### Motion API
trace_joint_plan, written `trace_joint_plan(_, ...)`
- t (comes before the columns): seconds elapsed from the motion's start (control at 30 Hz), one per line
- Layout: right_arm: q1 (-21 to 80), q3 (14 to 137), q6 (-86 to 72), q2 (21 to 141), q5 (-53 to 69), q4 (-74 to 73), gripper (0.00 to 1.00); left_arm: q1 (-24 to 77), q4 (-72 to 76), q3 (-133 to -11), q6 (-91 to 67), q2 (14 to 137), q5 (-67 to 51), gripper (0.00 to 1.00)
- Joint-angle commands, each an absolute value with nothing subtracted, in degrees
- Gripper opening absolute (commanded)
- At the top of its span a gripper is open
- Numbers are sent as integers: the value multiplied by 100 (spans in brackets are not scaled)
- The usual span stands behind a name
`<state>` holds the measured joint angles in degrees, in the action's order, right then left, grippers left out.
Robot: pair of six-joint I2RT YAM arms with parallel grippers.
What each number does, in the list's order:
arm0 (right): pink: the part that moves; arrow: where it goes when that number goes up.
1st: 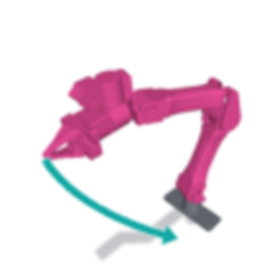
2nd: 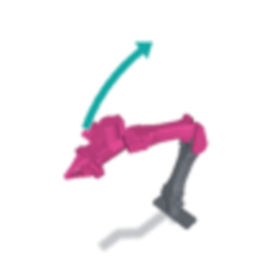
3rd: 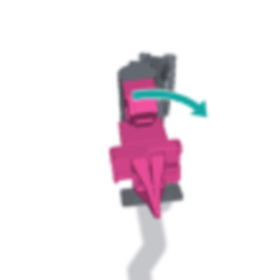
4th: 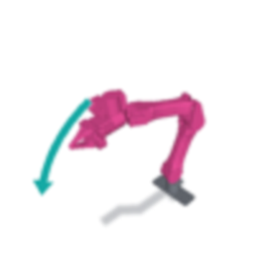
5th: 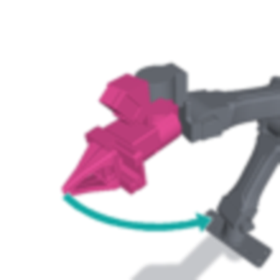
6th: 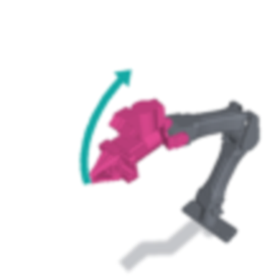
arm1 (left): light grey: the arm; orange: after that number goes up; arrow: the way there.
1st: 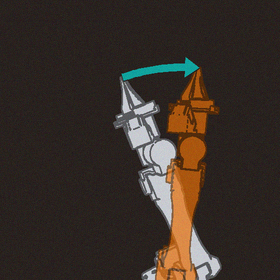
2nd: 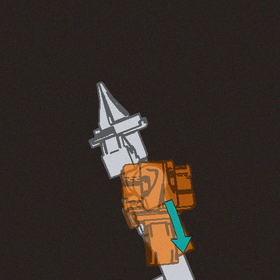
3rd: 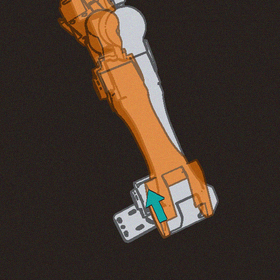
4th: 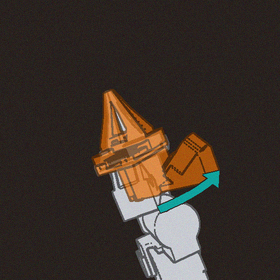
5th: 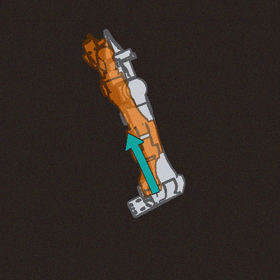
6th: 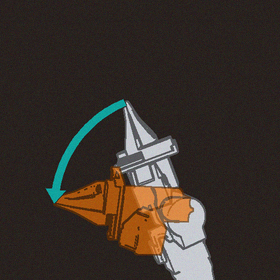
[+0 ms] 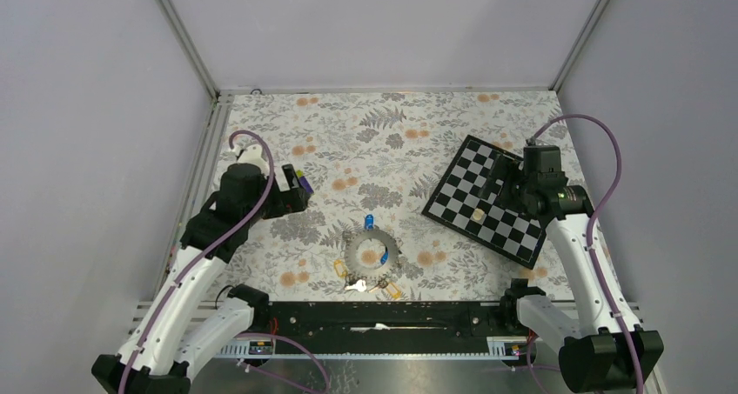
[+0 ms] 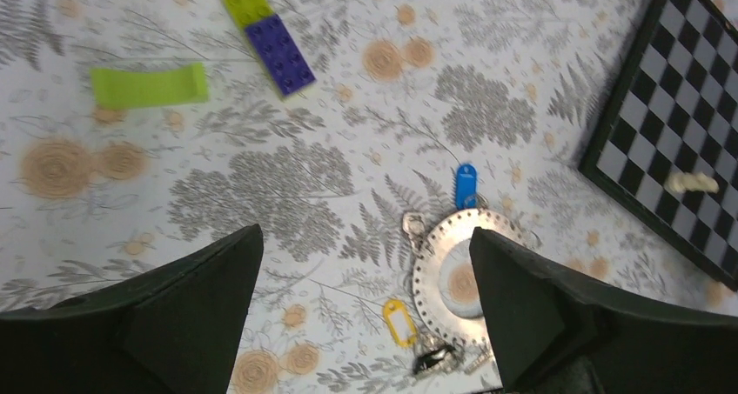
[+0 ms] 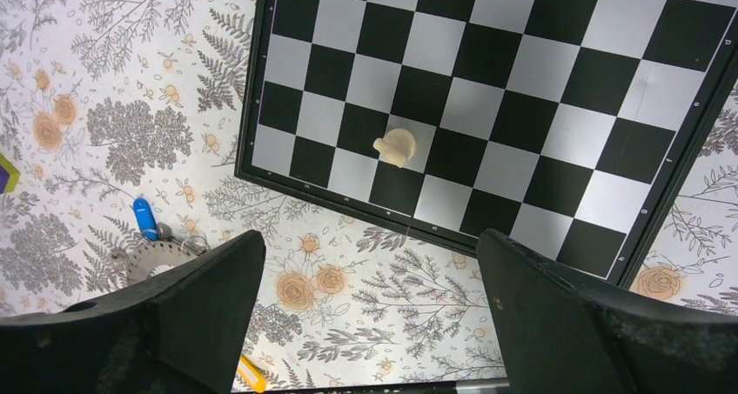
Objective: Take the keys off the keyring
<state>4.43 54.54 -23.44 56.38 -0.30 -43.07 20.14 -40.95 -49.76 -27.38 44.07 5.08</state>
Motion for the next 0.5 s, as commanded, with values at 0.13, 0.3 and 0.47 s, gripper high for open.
trace_joint_plan(0.13,430,5631,-1977,5407,475,-4514,99,3575,-3574,-4789,-3600,4833,710,99)
trace_joint_plan(0.3,431,5502,-2054,5354,869,-4426,99,4714,-3501,-4863,-4491,5539,1377,99)
trace_joint_plan(0.47,431,5260,-2049,5140,1041,-4314,99,4790,-3225,-4307,-5243,5272,1718,99)
